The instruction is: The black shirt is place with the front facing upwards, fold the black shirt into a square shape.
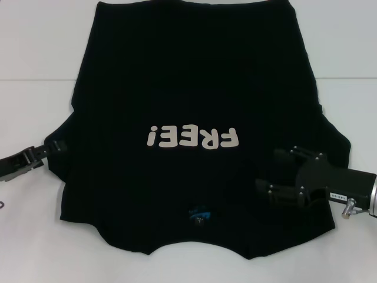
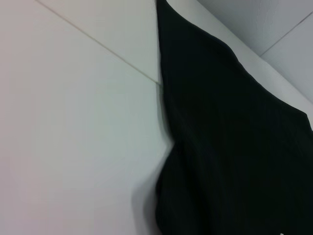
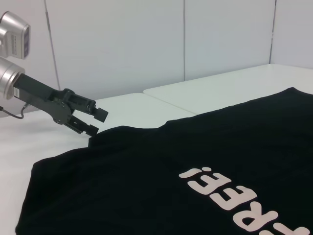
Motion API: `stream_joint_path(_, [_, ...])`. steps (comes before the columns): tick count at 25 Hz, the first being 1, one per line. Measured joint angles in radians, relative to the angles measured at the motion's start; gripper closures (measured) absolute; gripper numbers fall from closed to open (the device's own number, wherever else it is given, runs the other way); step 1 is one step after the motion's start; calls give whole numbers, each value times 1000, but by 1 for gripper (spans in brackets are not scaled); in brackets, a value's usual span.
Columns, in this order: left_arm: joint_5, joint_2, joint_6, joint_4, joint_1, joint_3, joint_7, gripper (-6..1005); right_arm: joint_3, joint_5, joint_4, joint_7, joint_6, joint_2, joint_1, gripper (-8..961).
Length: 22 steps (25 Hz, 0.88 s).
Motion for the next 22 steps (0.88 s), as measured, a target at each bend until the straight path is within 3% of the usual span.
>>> stream_joint_path(20, [19,-2,-63,-41,-32,20,-37,78,0,1,0,0,-8,0,-8,54])
stream_joint_path(22, [33,-2,-99,-36,-38,46,-71,156,0,2,0,0,-9,0,-8,54])
